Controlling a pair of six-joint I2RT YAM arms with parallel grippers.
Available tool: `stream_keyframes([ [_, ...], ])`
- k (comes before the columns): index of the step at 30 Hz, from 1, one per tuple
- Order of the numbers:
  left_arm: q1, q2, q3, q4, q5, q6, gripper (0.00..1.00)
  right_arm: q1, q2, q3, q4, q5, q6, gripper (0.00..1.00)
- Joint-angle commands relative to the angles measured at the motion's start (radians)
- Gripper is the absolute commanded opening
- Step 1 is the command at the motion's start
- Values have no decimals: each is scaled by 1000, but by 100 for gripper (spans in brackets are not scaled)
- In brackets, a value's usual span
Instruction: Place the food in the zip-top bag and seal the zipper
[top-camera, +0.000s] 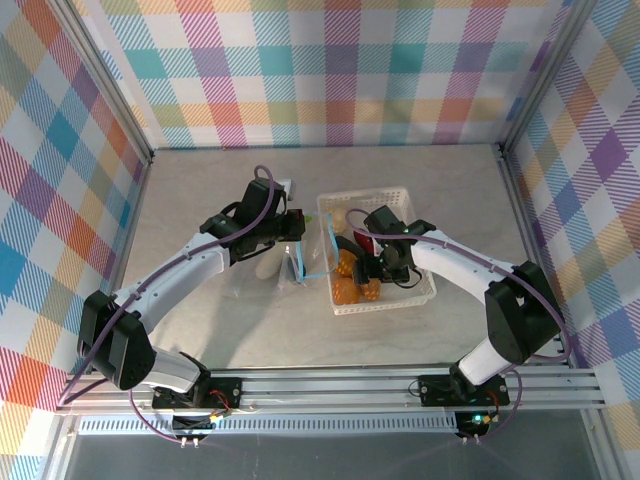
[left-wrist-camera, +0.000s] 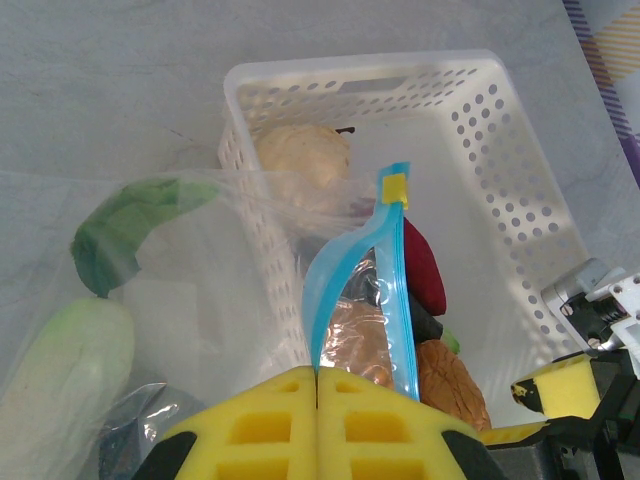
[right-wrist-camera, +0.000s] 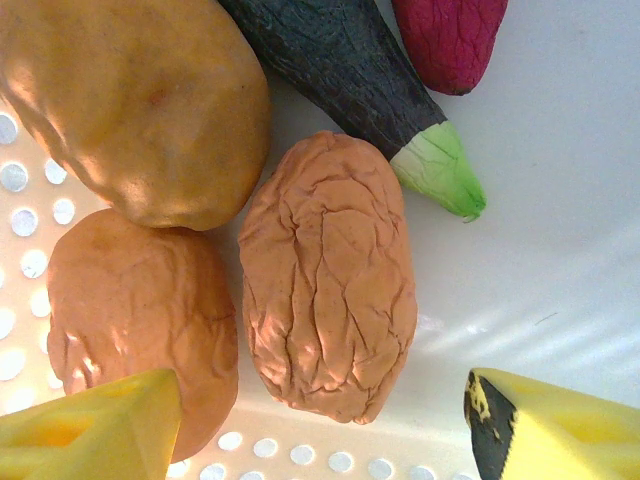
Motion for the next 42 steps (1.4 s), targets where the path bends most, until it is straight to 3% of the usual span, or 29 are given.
stream_keyframes([
  [1, 11, -7, 32, -20, 16, 15, 1, 1, 0, -15, -9, 12, 14, 77],
  [21, 12, -2, 25, -32, 5, 19, 1, -19, 159, -1, 101, 21, 26, 75],
  [25, 15, -3, 25, -32, 4, 19, 1, -22, 160, -8, 108, 44, 32, 71],
  [37, 15, -3, 24, -34, 3, 19, 1, -29, 48, -24, 89, 103, 33, 45],
  [42, 15, 7, 31, -32, 6, 19, 1, -31, -43, -16, 65, 115, 34, 44],
])
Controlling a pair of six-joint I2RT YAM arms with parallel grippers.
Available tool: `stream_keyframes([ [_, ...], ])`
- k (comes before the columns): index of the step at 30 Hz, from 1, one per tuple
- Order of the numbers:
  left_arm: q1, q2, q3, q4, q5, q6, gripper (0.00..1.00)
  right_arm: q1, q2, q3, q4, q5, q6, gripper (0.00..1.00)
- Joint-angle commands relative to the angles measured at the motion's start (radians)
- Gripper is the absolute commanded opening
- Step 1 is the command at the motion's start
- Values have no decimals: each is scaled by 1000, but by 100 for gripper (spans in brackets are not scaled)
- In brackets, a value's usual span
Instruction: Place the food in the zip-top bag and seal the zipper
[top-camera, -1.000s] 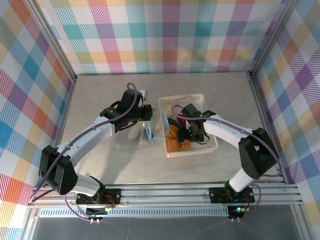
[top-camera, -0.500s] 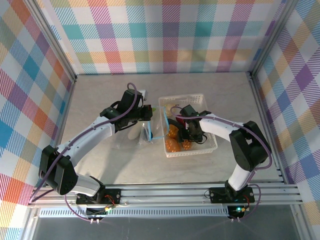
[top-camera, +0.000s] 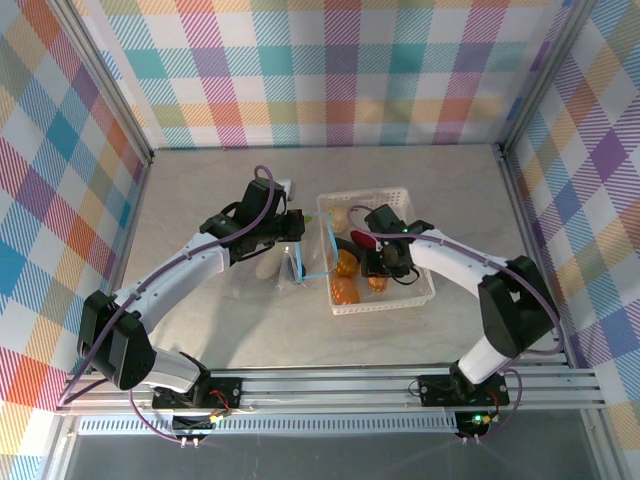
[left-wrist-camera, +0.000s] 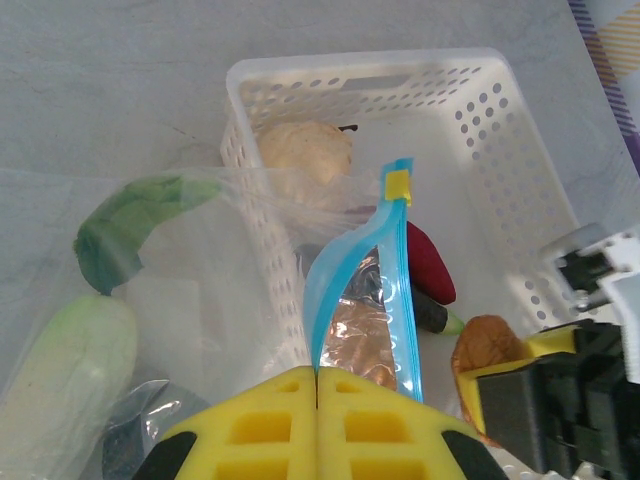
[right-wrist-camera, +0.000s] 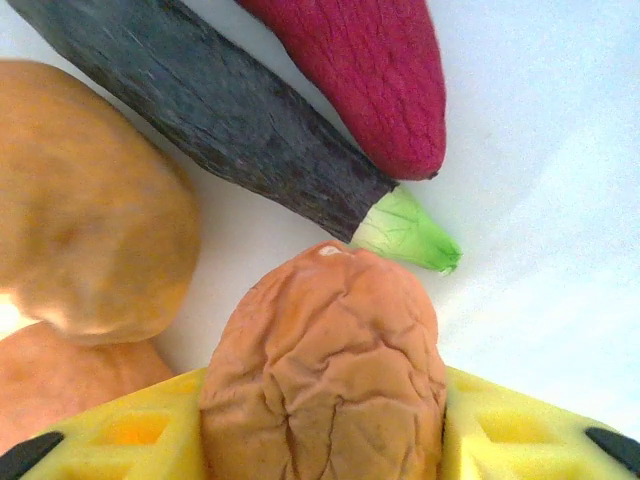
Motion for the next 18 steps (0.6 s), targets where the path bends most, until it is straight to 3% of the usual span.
stream_keyframes([
  [1, 14, 9, 34, -26, 7, 16, 1, -9, -81, 4, -36, 20, 7, 44],
  [9, 15, 28, 57, -29, 8, 19, 1, -6, -207, 79, -24, -84, 11, 42],
  [18, 14, 49, 73, -35, 16, 16, 1, 37, -232, 129, 40, -172, 41, 43],
])
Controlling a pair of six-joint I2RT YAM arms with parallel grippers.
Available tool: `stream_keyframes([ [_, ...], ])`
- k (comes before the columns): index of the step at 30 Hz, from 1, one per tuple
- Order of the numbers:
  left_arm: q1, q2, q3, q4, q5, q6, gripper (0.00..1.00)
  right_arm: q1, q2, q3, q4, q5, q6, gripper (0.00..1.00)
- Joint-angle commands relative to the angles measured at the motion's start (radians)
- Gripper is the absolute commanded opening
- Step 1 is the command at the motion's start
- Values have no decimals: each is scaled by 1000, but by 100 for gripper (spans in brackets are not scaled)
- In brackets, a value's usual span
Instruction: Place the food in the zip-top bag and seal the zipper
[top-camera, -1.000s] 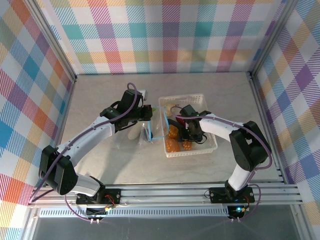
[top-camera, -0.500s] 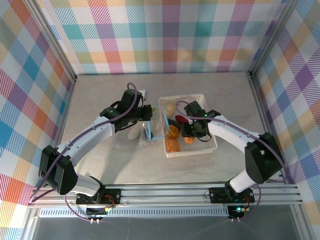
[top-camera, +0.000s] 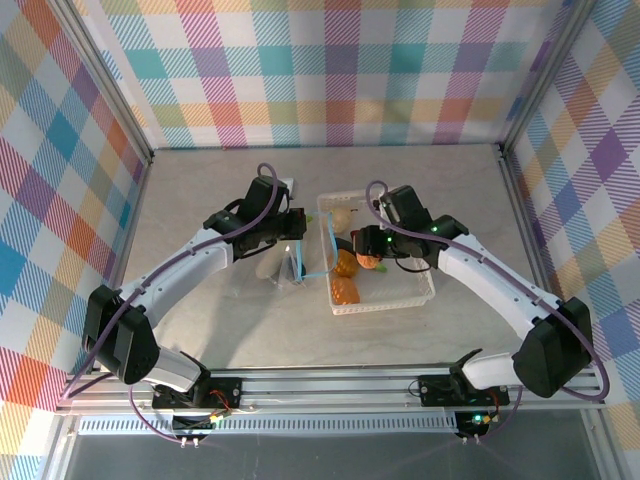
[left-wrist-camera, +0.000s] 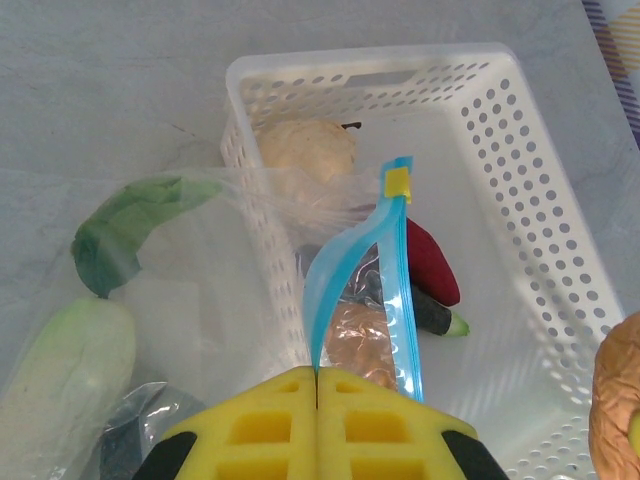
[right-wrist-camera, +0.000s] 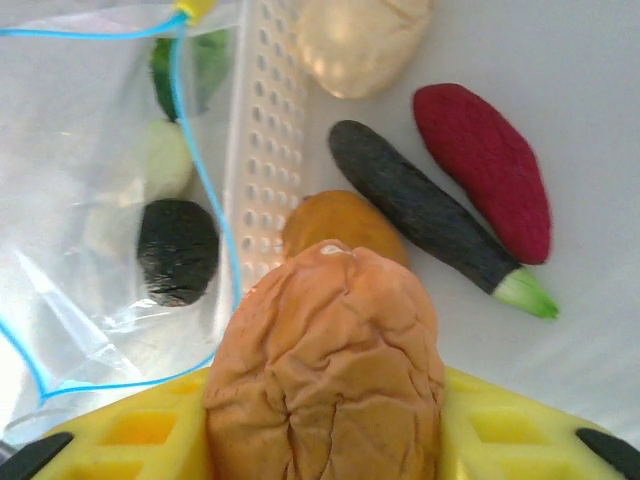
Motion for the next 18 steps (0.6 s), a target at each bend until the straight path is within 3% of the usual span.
stream_keyframes([
  [1, 15, 15, 44, -20, 14, 15, 1, 17, -8, 34, 31, -49, 20, 43],
  [18, 15, 3, 45, -25, 13, 19, 1, 129, 66, 85, 132, -67, 71, 44],
])
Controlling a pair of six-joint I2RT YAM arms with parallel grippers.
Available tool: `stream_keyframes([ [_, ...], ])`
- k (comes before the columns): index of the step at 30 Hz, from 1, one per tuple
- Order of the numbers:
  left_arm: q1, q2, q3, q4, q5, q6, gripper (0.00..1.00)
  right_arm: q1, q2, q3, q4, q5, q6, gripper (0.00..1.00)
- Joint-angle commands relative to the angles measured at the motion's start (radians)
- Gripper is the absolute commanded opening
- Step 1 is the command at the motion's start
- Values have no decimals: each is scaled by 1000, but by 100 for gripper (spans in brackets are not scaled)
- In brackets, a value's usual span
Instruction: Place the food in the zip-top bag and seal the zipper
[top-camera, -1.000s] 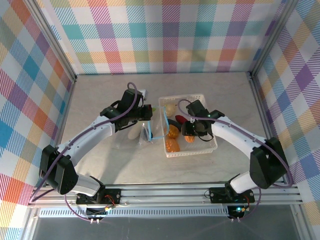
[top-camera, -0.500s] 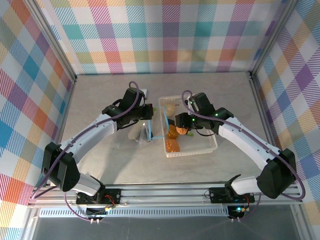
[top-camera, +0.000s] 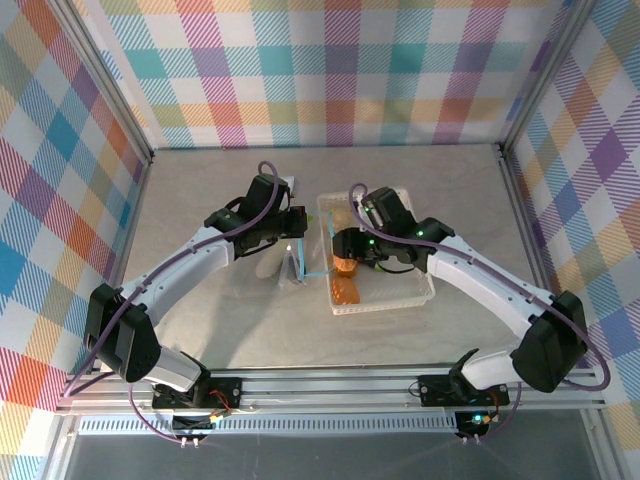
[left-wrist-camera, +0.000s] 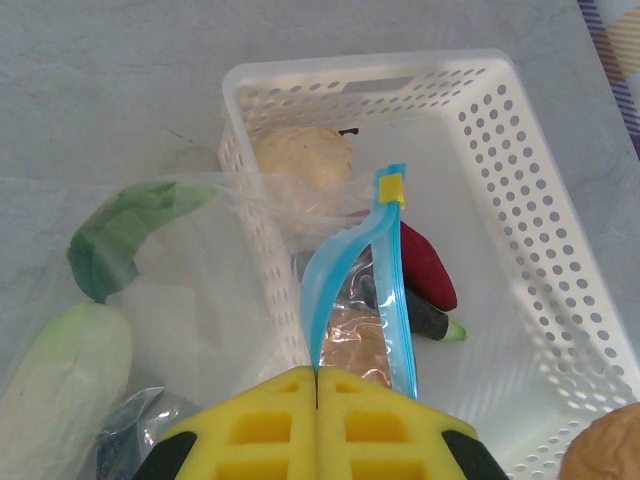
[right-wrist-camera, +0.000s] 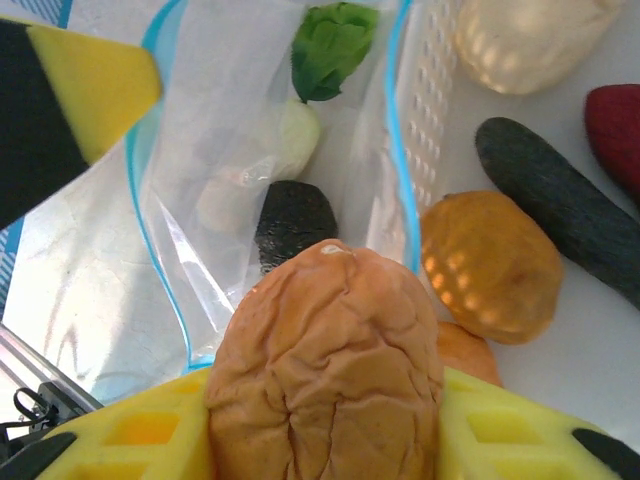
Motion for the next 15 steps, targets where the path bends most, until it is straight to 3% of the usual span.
stream_keyframes([
  [1, 15, -7, 25, -20, 14, 19, 1, 20, 31, 46, 57, -14, 20, 44],
  [15, 15, -6, 33, -9, 35, 16, 1, 59, 162, 64, 148, -10, 56, 44],
])
